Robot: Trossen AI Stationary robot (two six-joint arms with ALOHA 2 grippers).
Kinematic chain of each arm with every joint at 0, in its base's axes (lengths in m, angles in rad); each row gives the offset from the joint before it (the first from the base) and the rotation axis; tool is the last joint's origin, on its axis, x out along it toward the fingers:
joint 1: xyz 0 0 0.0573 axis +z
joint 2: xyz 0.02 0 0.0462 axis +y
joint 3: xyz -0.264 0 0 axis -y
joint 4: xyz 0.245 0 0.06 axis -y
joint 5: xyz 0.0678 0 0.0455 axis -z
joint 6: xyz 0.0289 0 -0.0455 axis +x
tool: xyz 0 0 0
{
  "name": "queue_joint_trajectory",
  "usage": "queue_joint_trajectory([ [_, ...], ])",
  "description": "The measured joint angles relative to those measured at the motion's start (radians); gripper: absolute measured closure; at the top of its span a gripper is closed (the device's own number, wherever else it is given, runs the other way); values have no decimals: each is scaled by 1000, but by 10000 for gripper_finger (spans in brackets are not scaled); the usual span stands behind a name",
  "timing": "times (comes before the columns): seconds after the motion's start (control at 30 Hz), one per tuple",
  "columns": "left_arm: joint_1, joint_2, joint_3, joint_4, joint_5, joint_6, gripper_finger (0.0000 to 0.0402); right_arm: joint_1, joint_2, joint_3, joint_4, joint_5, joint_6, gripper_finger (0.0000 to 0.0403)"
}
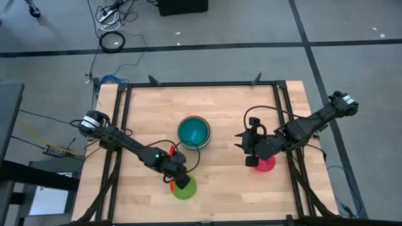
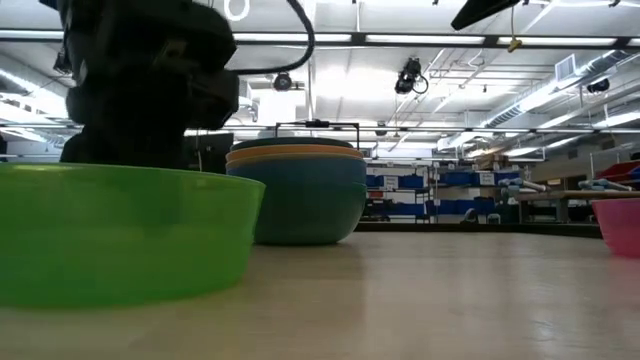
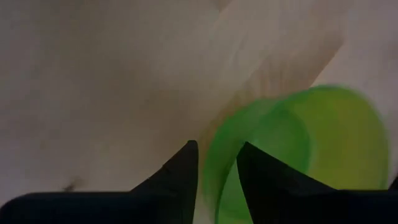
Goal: Nest bowls inside each other
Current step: Stack the green bowl on top of the blue bowl
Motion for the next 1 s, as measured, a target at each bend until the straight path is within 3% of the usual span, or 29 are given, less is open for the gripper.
queue_joint_trajectory([
  [0.1,-5,20,0,-3,23,5,311,8,0,0,1,27,15,259],
  [0.23,-7,6,-2,18,15,68,387,9,0,0,2,56,21,259],
  [0.43,13,-164,121,15,-96,230,396,-4,0,-22,1,98,22,259],
  [0.6,160,-262,272,-396,-356,390,398,-44,0,-40,4,119,28,259],
  [0.67,248,-263,286,-491,-408,447,398,-59,0,-45,5,119,28,259],
  [0.83,434,-241,272,-352,-313,662,399,-73,0,-57,19,113,29,259],
  [1.0,520,-192,270,-371,-237,716,399,-73,0,-57,19,112,67,259],
])
